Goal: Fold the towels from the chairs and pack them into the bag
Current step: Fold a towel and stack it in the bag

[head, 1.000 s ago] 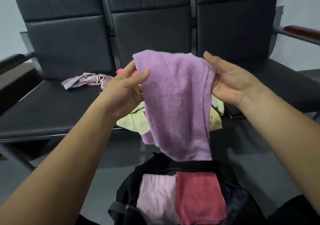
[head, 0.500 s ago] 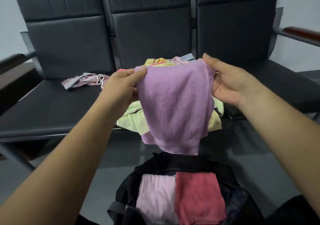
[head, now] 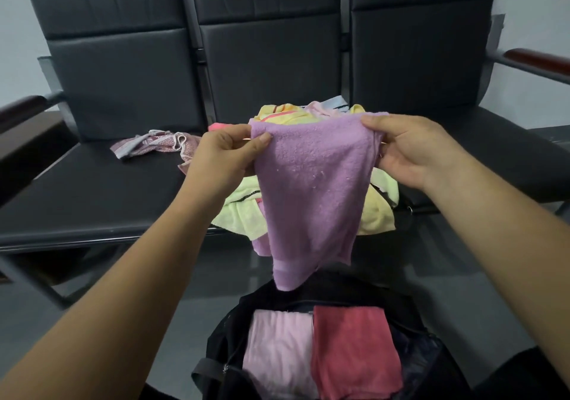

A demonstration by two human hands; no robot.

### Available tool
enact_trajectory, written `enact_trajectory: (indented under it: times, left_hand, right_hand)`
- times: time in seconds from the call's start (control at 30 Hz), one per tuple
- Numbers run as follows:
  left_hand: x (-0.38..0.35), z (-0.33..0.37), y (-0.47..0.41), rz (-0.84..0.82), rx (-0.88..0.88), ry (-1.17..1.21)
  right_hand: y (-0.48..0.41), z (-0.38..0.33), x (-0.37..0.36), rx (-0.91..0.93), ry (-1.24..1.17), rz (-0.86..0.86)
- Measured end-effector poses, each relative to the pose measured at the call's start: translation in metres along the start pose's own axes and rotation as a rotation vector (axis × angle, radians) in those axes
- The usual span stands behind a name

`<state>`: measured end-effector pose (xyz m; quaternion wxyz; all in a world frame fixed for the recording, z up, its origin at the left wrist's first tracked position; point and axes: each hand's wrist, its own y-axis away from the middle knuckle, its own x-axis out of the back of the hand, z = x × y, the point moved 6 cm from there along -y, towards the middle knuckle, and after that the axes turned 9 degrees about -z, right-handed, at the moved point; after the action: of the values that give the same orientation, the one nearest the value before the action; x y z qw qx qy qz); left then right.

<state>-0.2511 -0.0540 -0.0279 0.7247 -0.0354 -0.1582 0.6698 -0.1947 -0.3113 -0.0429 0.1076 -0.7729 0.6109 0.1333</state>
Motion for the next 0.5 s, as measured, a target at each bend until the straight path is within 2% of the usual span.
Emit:
enact_trajectory:
  times: [0.07, 0.13, 0.2, 0.27, 0.37, 0.43, 0.5]
  left_hand:
    - [0.0, 0.0, 0.002, 0.019, 0.001, 0.028]
    - [0.0, 0.001, 0.003, 0.026, 0.001, 0.058]
    - [0.002, -0.001, 0.002, 0.032, 0.002, 0.057]
    - [0.004, -0.002, 0.003, 0.059, -0.005, 0.034]
    - [0.005, -0.003, 0.005, 0.117, -0.029, 0.001]
    - [0.006, -0.002, 0.006, 0.167, -0.044, -0.037]
    - [0.01, 0.0, 0.005, 0.206, -0.072, -0.084]
  right_hand:
    - [0.0, 0.001, -0.01, -0.033, -0.177, -0.121]
    - [0.002, 0.0, -0.017, -0.049, -0.18, -0.214]
    - [0.0, -0.001, -0.012, -0.021, -0.084, -0.178]
    - [-0.005, 0.0, 0.002, 0.019, 0.027, -0.045]
    - [-0.005, -0.004, 0.011, 0.101, 0.367, 0.089]
    - [0.0, -0.011, 0.006, 0.193, 0.56, 0.083]
    - [0.007, -0.016, -0.001, 0.265, 0.554, 0.034]
